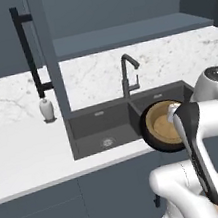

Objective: Pick up the bowls on the counter and stack them on top of one another in the open cabinet. Place the smaller bowl on top of the larger bowl.

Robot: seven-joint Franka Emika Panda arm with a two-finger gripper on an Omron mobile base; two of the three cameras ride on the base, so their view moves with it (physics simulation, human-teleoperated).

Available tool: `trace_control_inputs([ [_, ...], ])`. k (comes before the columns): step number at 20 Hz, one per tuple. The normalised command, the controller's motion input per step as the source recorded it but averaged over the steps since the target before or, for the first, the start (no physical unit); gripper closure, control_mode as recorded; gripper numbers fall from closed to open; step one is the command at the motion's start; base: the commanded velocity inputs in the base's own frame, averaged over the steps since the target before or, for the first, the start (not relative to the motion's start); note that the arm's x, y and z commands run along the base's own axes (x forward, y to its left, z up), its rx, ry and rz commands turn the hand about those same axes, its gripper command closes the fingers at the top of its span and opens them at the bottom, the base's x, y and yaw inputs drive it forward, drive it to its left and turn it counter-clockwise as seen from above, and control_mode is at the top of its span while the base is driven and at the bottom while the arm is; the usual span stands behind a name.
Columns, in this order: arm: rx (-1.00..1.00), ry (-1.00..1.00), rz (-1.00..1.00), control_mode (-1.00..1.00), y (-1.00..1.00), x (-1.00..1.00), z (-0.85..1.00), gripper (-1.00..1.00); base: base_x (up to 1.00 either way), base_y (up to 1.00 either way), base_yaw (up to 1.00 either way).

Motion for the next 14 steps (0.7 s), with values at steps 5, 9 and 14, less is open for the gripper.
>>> trace_control_inputs([
  [5, 0.00, 0.00, 0.00, 1.00, 0.00, 0.00, 0.00, 1.00, 0.45, -0.34, 0.03],
  [9, 0.00, 0.00, 0.00, 1.00, 0.00, 0.00, 0.00, 1.00, 0.56, -0.42, 0.00],
  [14, 0.00, 0.00, 0.00, 1.00, 0.00, 0.00, 0.00, 1.00, 0.54, -0.26, 0.00],
])
